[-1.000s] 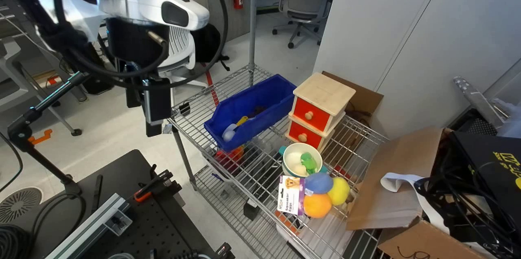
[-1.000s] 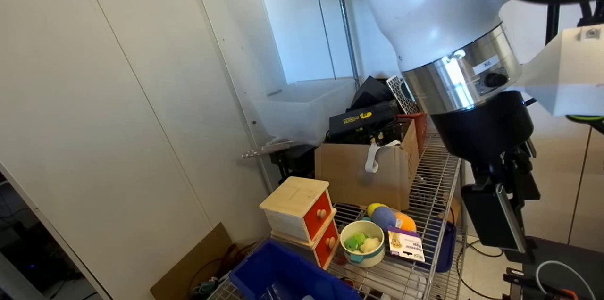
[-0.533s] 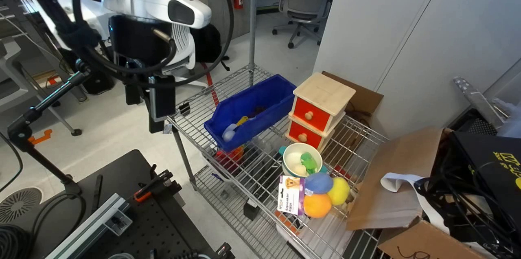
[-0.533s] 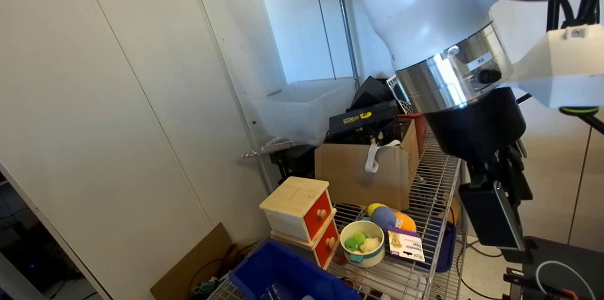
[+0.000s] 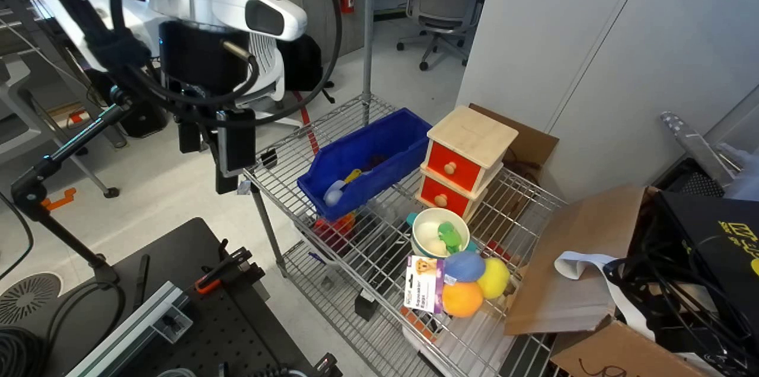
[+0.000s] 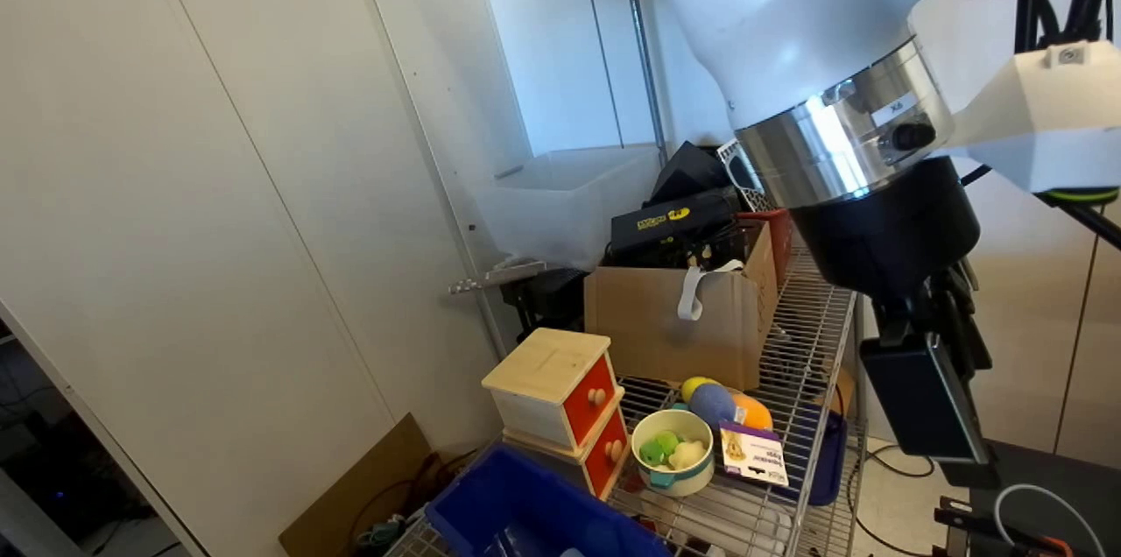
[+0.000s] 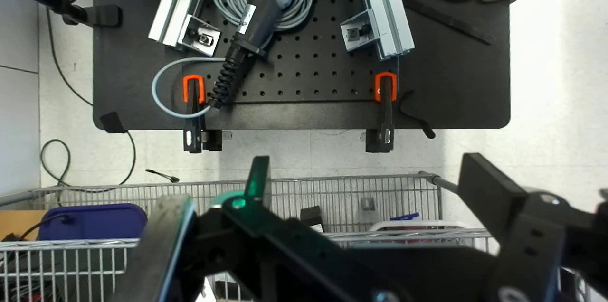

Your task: Put the orange plush toy inside the blue crate

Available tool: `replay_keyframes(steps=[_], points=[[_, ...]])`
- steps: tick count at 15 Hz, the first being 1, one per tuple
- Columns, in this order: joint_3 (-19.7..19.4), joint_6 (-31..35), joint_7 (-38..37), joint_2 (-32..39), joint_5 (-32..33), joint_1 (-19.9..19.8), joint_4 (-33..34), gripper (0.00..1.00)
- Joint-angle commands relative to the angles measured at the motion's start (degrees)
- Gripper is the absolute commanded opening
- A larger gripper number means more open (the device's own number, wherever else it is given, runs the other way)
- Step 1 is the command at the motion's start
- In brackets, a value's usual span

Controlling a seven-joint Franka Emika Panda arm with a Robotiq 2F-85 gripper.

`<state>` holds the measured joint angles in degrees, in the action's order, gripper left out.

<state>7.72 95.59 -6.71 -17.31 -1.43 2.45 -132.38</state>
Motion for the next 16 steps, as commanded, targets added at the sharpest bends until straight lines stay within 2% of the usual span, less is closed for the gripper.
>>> replay_keyframes(steps=[1,2,9,16], points=[[-1.26,-2.76,2.05,0.66,-1.31,1.01,1.7,1.0],[-0.69,-0.39,0.35,0.05,0.17,0.78,0.07,1.0],[-0.71,-1.34,0.7,0.06,0.14,0.8,0.26,1.0],[-0.52,6.91,-2.08,-0.82,2.5,0.43,-0.63,1.0]])
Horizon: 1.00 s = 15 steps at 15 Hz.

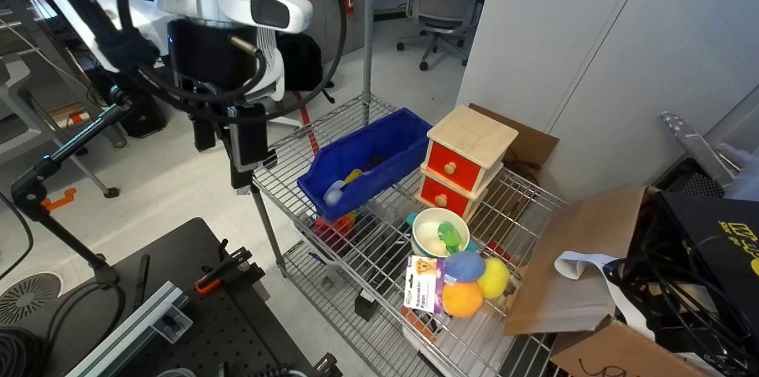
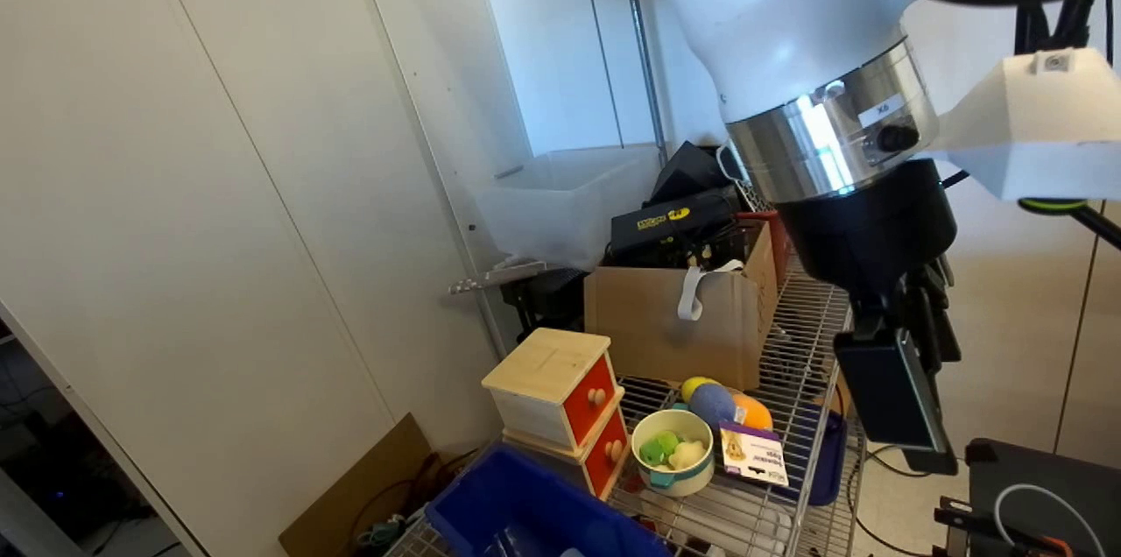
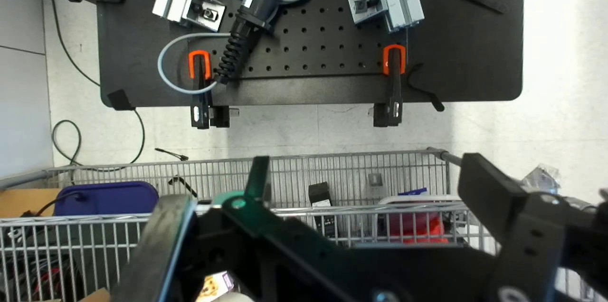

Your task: Put the orange plush toy inside the blue crate

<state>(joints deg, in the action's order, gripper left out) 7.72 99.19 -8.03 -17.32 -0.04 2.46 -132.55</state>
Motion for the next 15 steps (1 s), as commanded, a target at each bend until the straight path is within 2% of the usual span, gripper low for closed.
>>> replay_keyframes(steps=[1,7,10,15], points=[[-0.62,4.57,-0.28,-0.94,1.18,0.47,-0.62,1.0],[-1.23,10.57,4.12,-1.31,0.99,0.87,-2.05,1.0],[-1.5,8.74,5.88,-0.93,0.6,0.88,-1.68,1.0],[-1.78,5.84,3.55,-0.1,0.18,0.39,-1.24,1.0]])
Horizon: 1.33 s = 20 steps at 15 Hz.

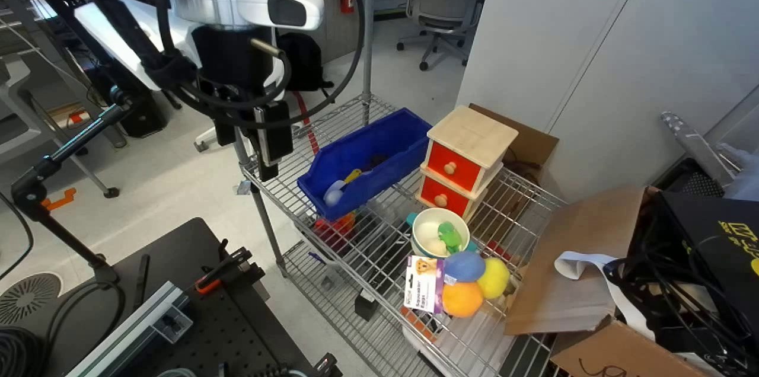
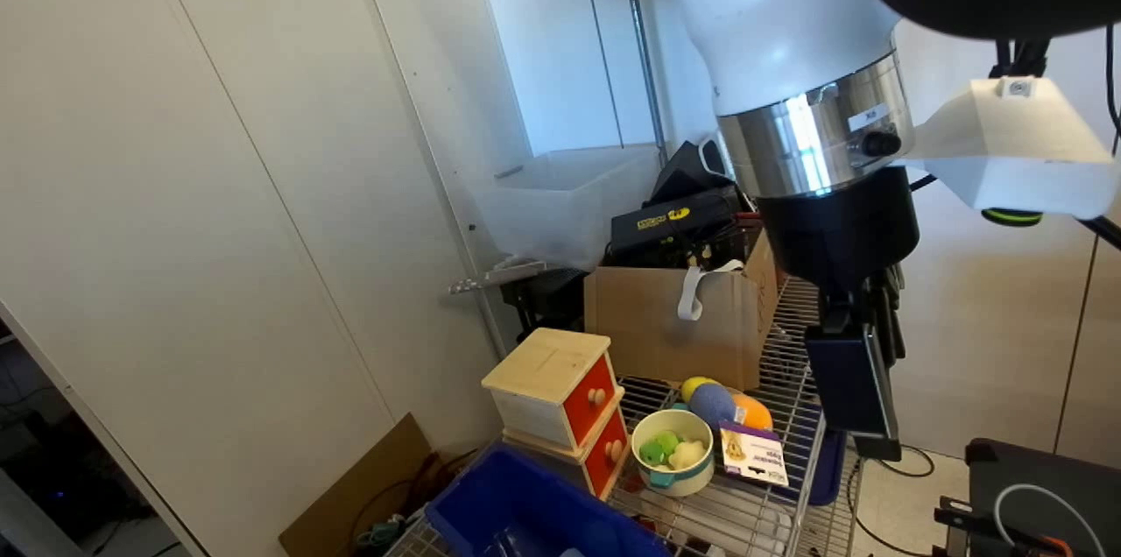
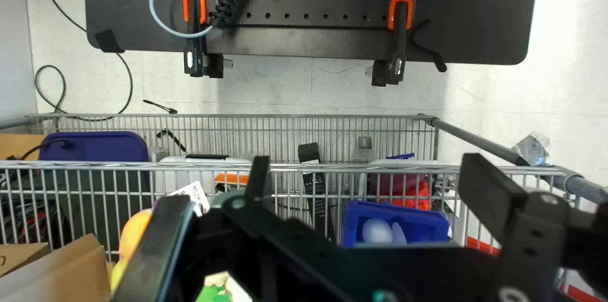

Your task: Put the orange plush toy inside the blue crate

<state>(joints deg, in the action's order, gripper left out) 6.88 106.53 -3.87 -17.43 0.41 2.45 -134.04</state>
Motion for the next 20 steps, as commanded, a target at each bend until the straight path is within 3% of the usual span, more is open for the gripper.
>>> replay_keyframes(steps=[1,20], points=[[-1.03,-1.53,-0.73,0.04,-0.24,0.36,0.25,1.0],[-1.13,-7.86,-5.66,3.22,1.56,-0.47,0.86,1.0]])
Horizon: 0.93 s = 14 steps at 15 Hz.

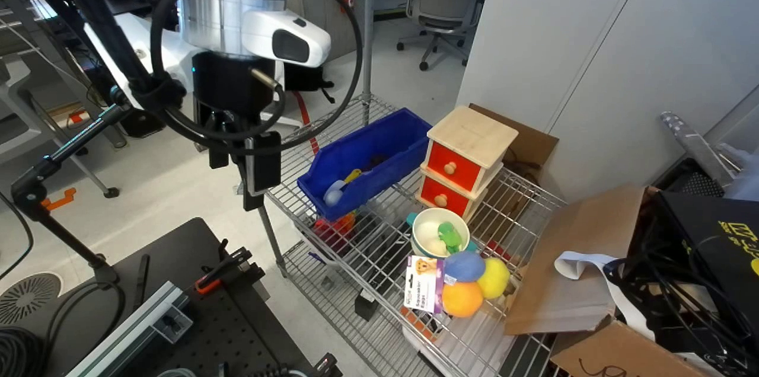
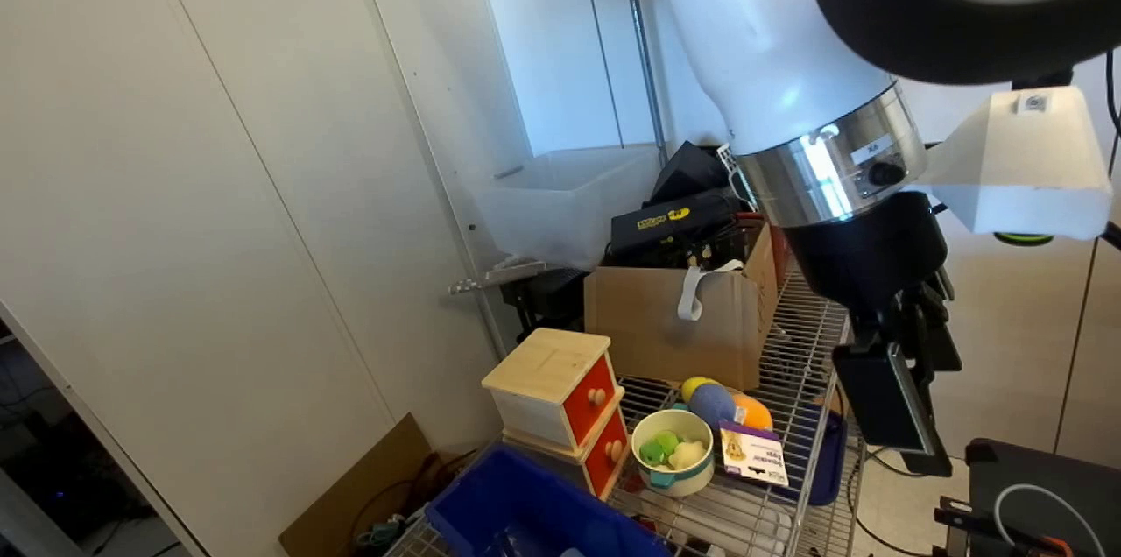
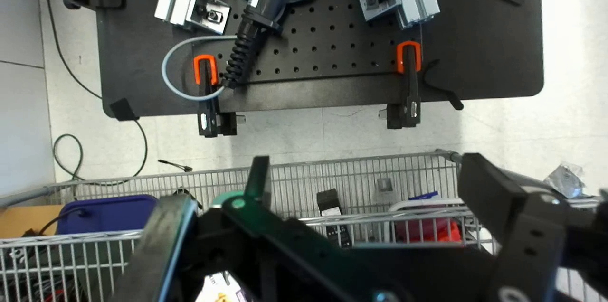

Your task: Put the orange plush toy inside the blue crate

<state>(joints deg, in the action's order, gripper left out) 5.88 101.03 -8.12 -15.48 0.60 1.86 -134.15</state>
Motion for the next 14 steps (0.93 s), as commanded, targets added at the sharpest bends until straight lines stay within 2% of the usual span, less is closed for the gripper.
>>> replay_keyframes(steps=[1,14], points=[[-0.16,-2.9,-1.12,1.54,1.72,0.19,1.0,1.0],[-0.18,-4.84,0.57,3.27,8.49,0.64,0.98,1.0]])
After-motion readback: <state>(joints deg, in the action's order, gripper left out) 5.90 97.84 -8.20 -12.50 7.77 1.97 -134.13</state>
